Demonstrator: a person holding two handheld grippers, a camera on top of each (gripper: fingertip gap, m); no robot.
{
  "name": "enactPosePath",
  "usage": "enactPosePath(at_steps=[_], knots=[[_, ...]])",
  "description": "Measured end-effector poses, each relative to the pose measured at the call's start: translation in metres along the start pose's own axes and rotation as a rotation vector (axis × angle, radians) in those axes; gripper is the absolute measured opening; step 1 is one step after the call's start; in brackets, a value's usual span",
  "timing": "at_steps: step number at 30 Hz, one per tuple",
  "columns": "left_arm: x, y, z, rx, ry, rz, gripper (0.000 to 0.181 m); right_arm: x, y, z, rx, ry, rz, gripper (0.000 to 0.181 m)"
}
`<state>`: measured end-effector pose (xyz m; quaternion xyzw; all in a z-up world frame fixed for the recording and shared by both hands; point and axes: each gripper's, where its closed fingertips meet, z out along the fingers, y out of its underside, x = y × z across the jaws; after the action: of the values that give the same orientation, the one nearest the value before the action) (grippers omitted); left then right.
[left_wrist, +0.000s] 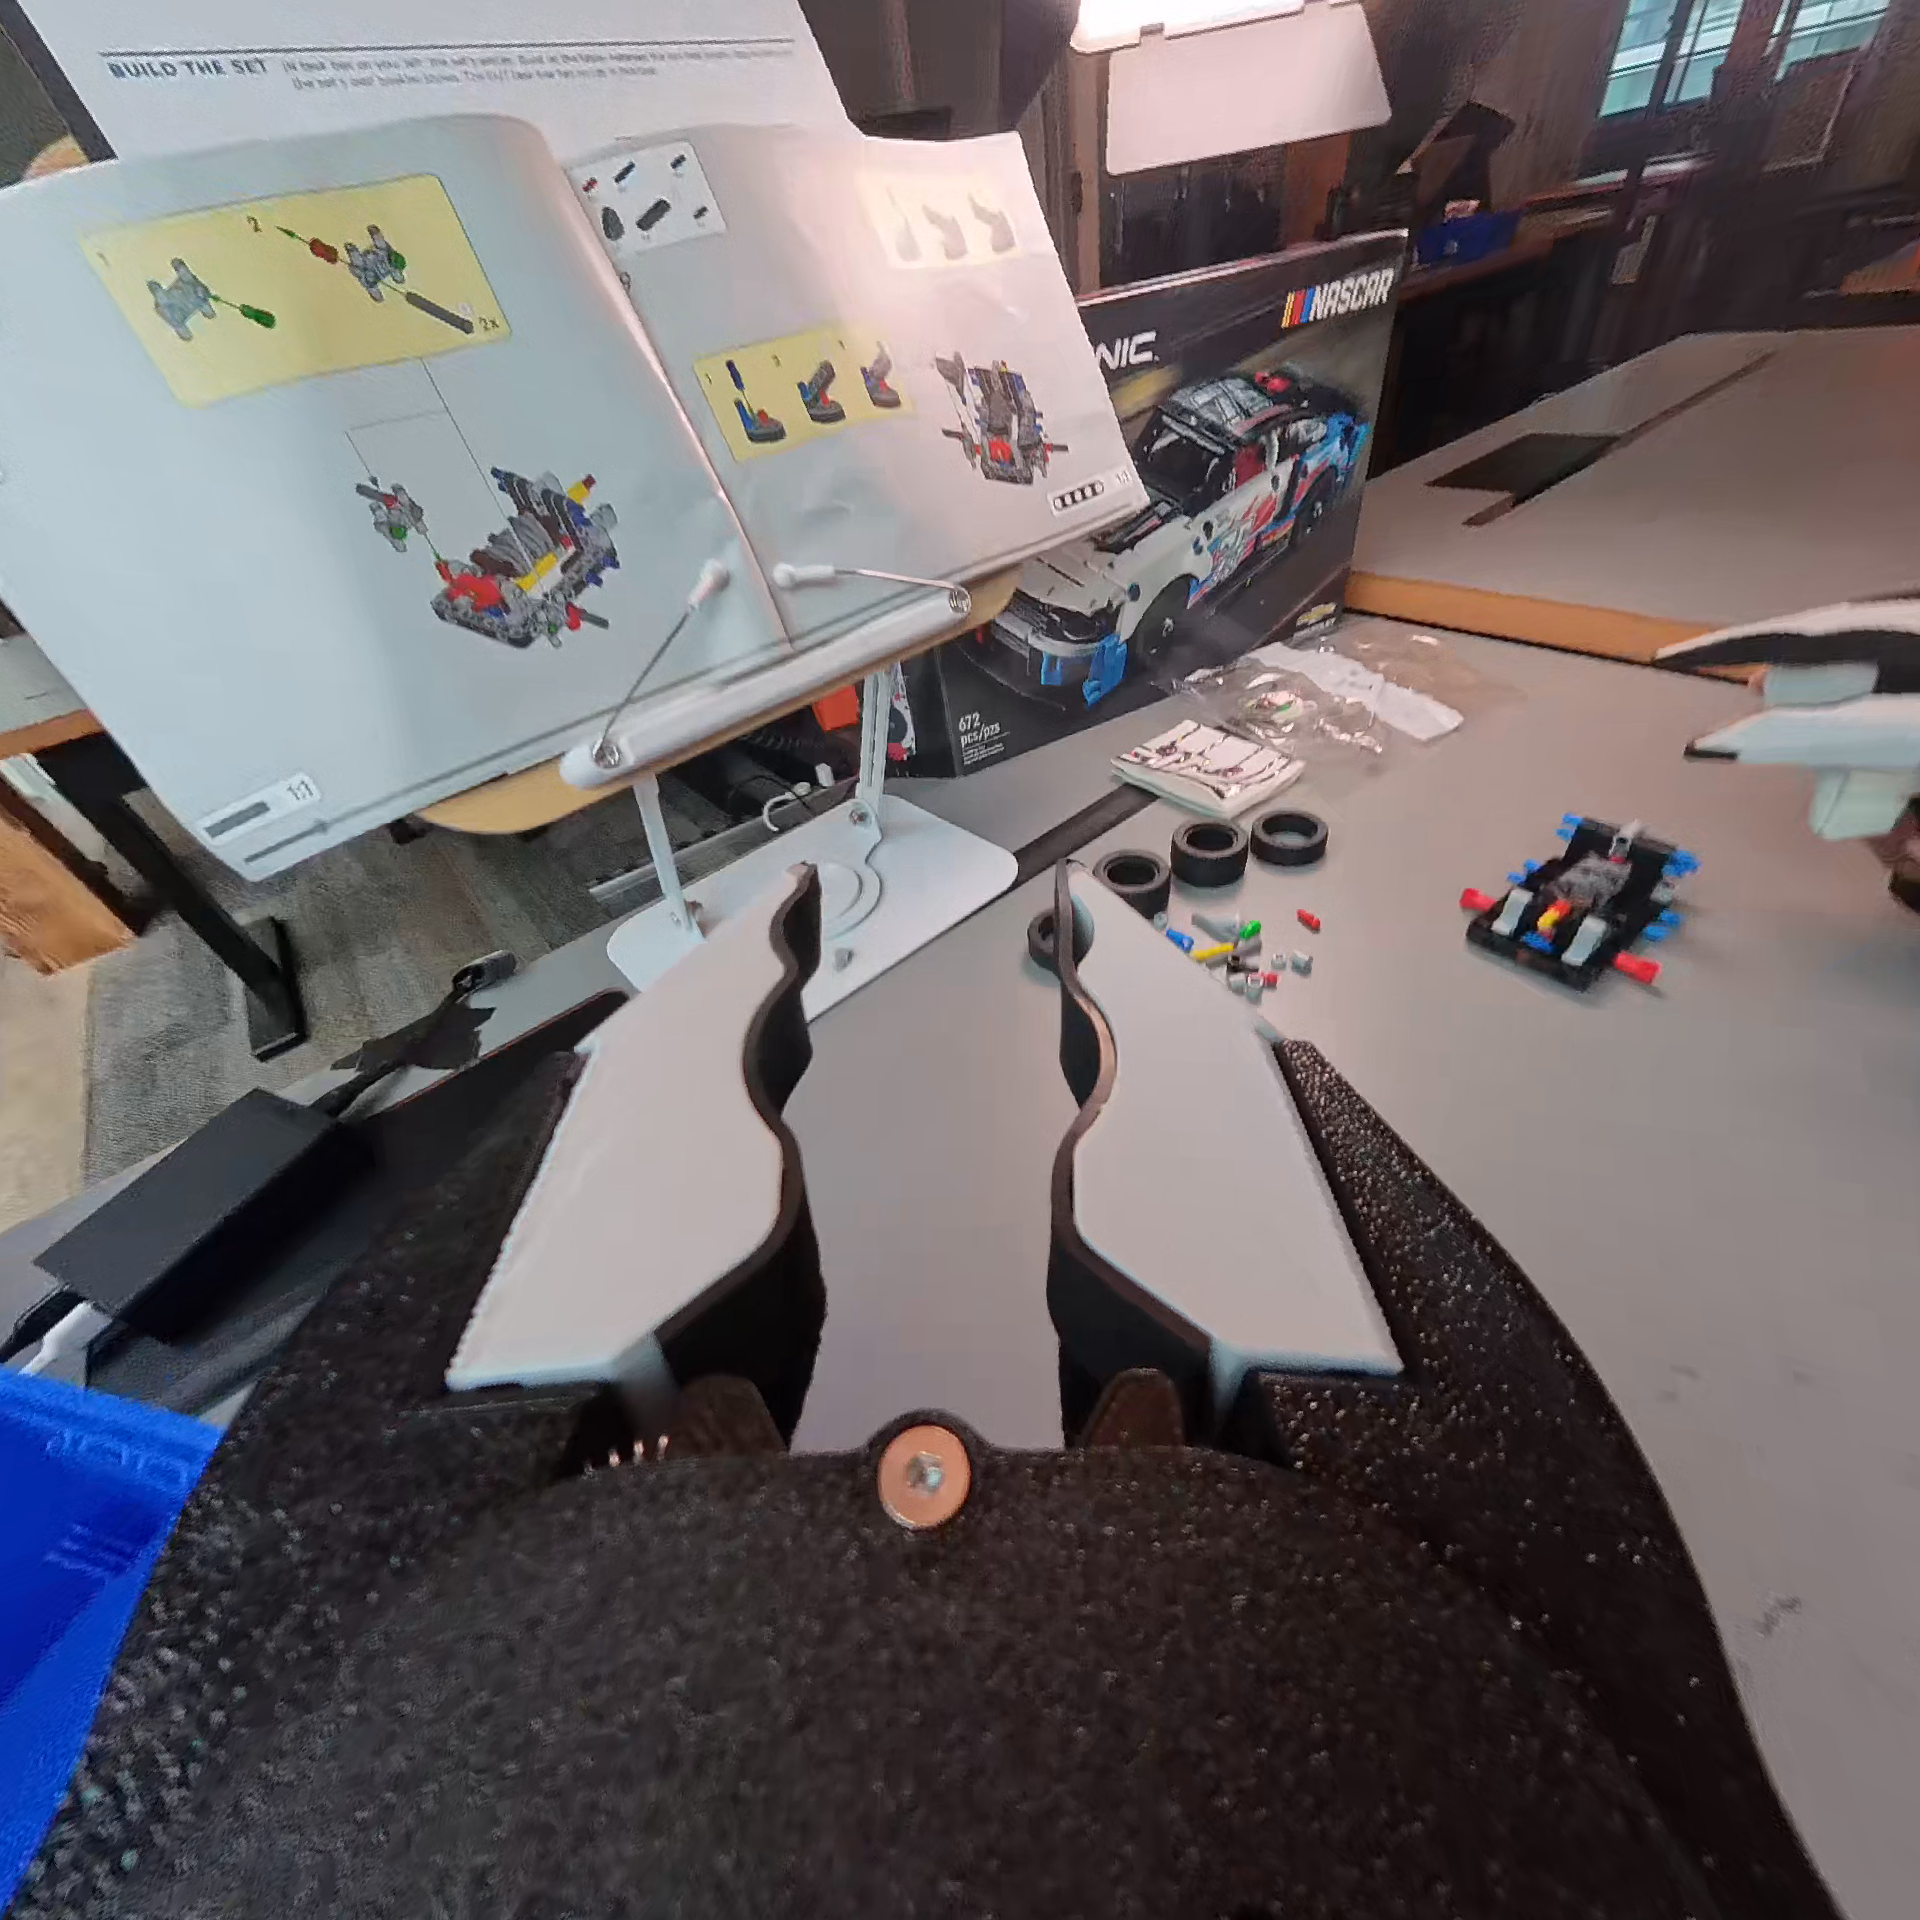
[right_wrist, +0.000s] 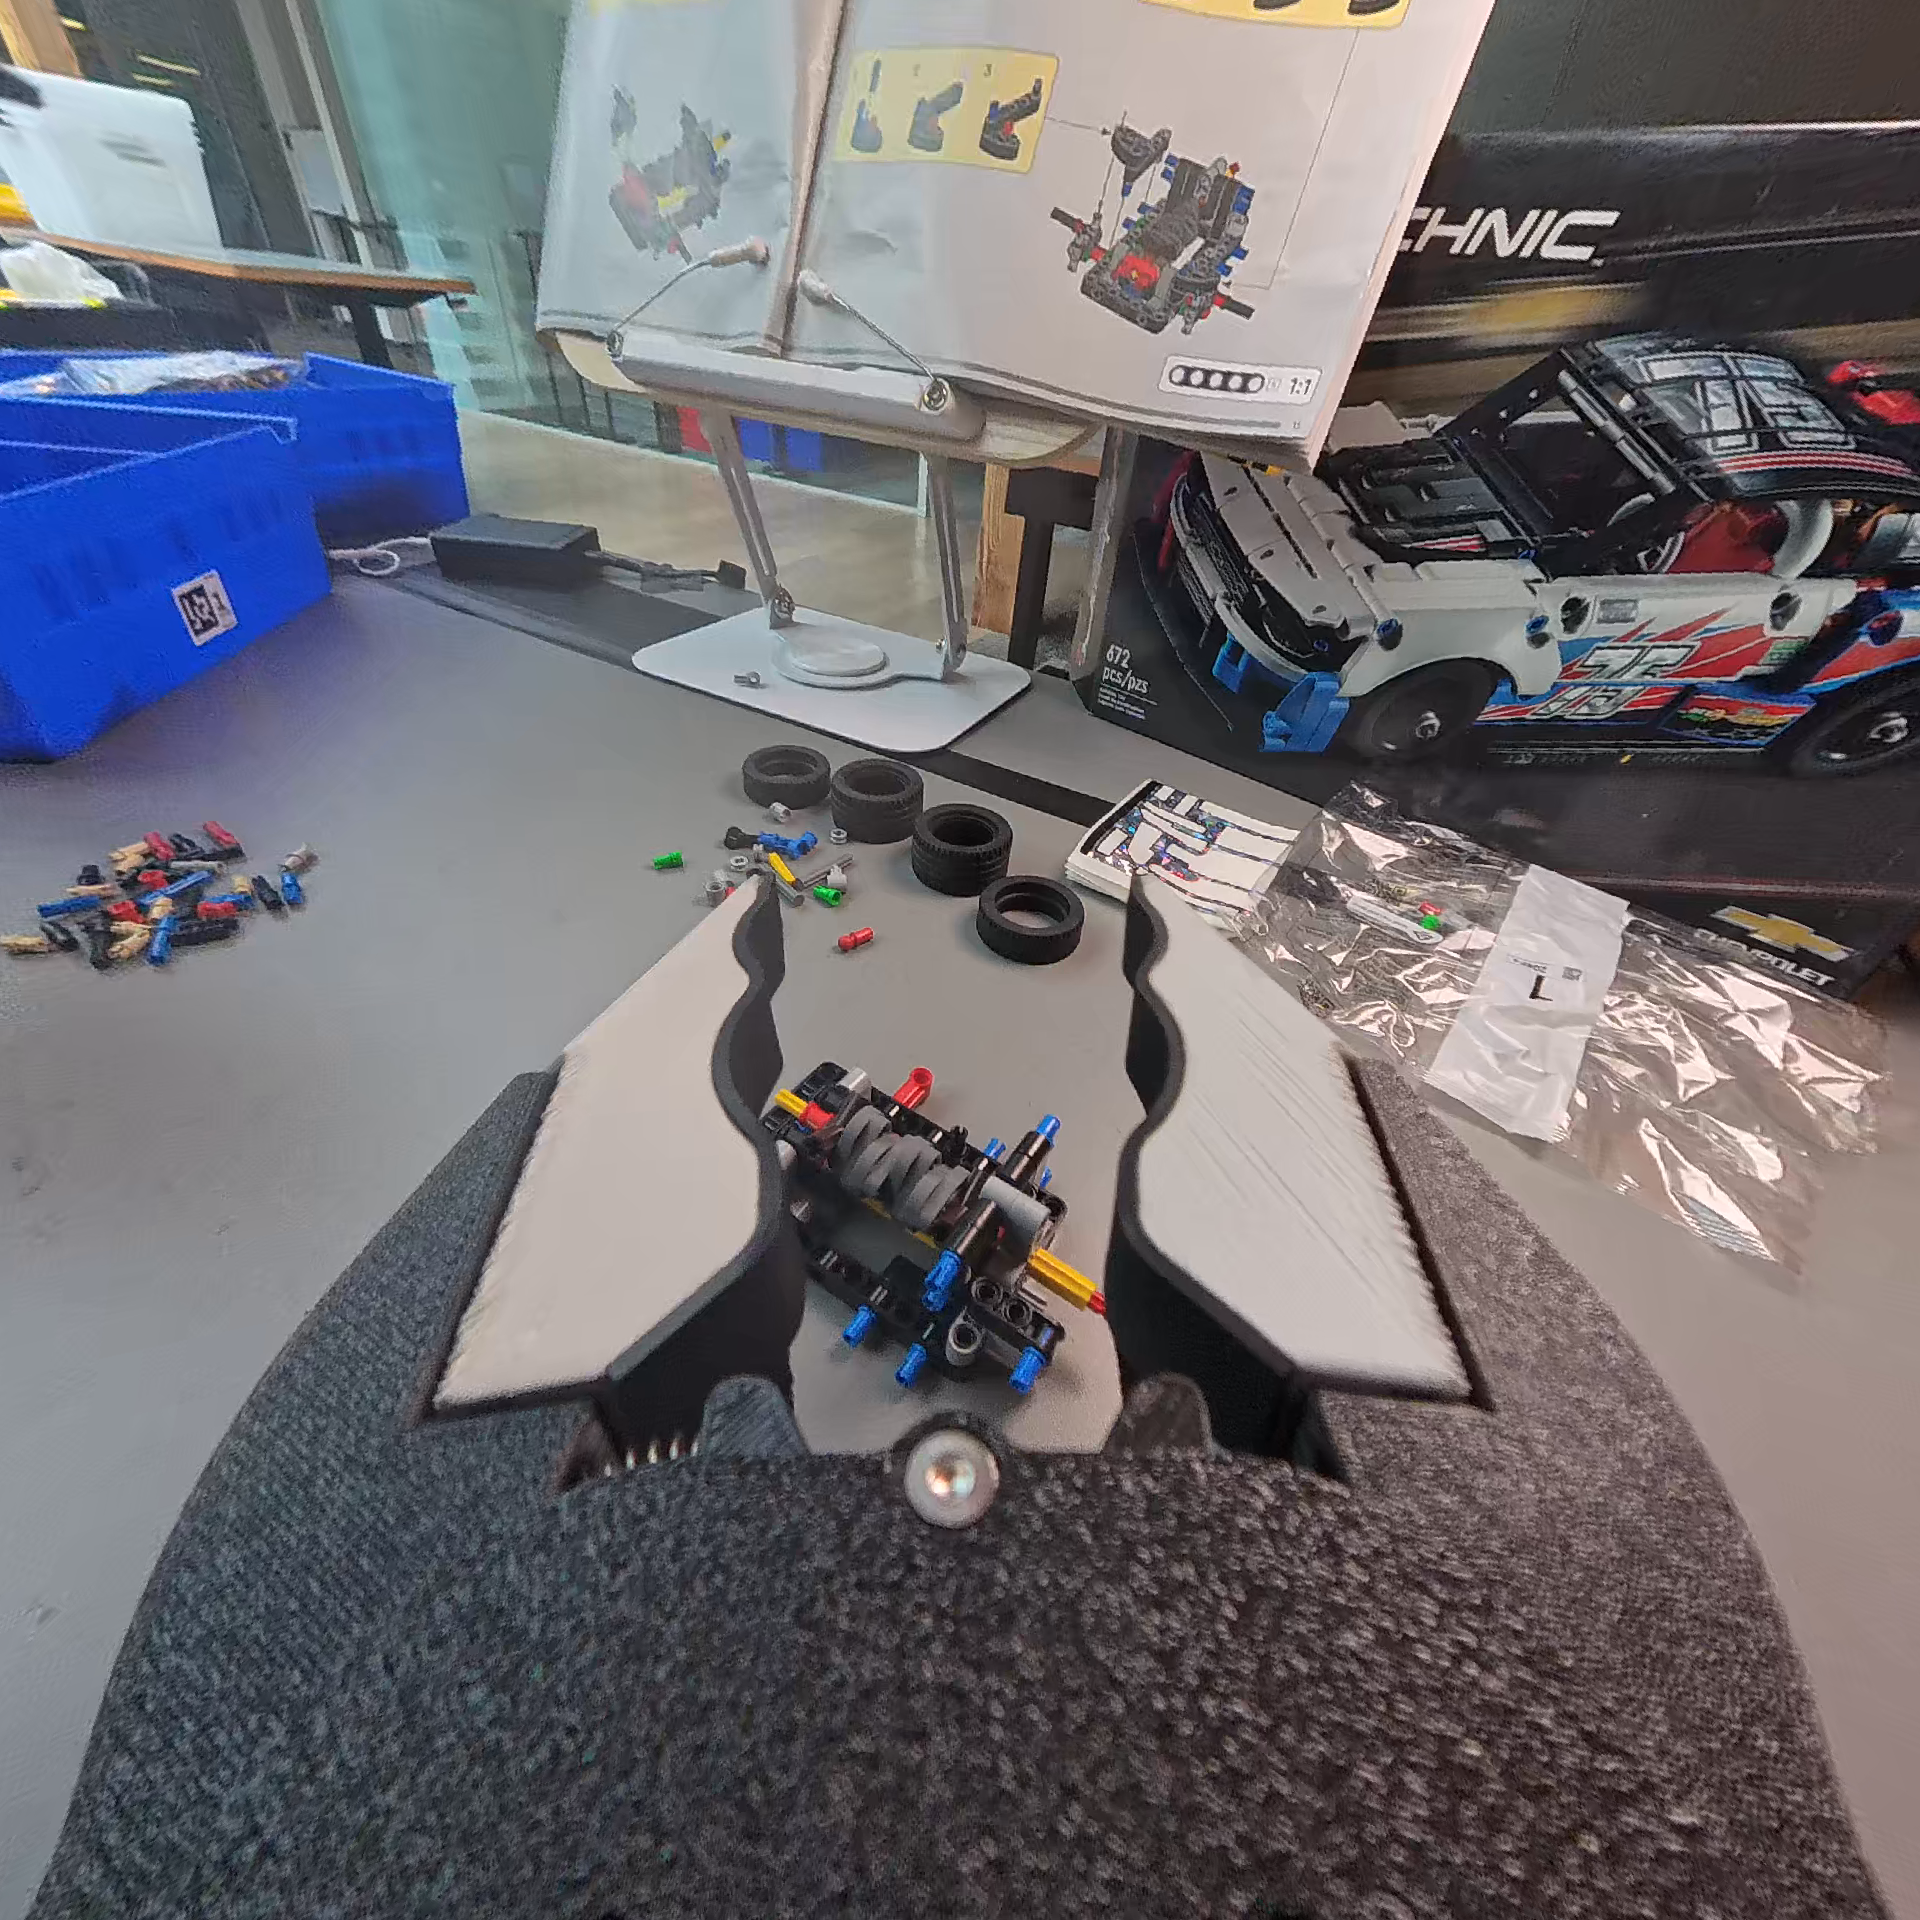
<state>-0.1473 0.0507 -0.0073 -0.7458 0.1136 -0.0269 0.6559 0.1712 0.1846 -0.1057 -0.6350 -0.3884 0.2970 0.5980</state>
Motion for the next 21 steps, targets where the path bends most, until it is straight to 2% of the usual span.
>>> enactPosePath(at_steps=[2, 4, 6, 9, 12, 14, 16, 18, 21], knots=[[-0.023, -0.037, 0.026, 0.022, 0.035, -0.064, 0.046, -0.005, -0.008, 0.001, 0.017, -0.004, -0.014, 0.065], [-0.051, -0.055, 0.063, -0.008, 0.027, -0.047, 0.043, -0.012, -0.017, 0.004, 0.032, -0.012, -0.025, 0.061], [-0.072, -0.047, 0.109, -0.113, 0.023, 0.012, 0.042, -0.022, -0.028, 0.011, 0.047, -0.035, -0.025, 0.060], [-0.095, -0.010, 0.168, -0.288, -0.002, 0.100, 0.036, -0.039, -0.048, 0.031, 0.040, -0.077, -0.059, 0.055], [-0.107, 0.015, 0.201, -0.383, -0.058, 0.233, 0.025, -0.050, -0.072, 0.066, 0.021, -0.095, -0.183, 0.054], [-0.115, 0.020, 0.210, -0.387, -0.106, 0.315, 0.008, -0.052, -0.090, 0.097, 0.019, -0.106, -0.216, 0.052], [-0.122, 0.013, 0.208, -0.327, -0.140, 0.301, 0.003, -0.053, -0.106, 0.134, 0.014, -0.116, -0.226, 0.051], [-0.137, 0.004, 0.197, -0.223, -0.194, 0.148, 0.001, -0.049, -0.123, 0.174, 0.017, -0.075, -0.295, 0.046], [-0.168, 0.007, 0.174, -0.083, -0.253, -0.240, 0.002, -0.049, -0.138, 0.237, -0.002, -0.033, -0.414, 0.041]])
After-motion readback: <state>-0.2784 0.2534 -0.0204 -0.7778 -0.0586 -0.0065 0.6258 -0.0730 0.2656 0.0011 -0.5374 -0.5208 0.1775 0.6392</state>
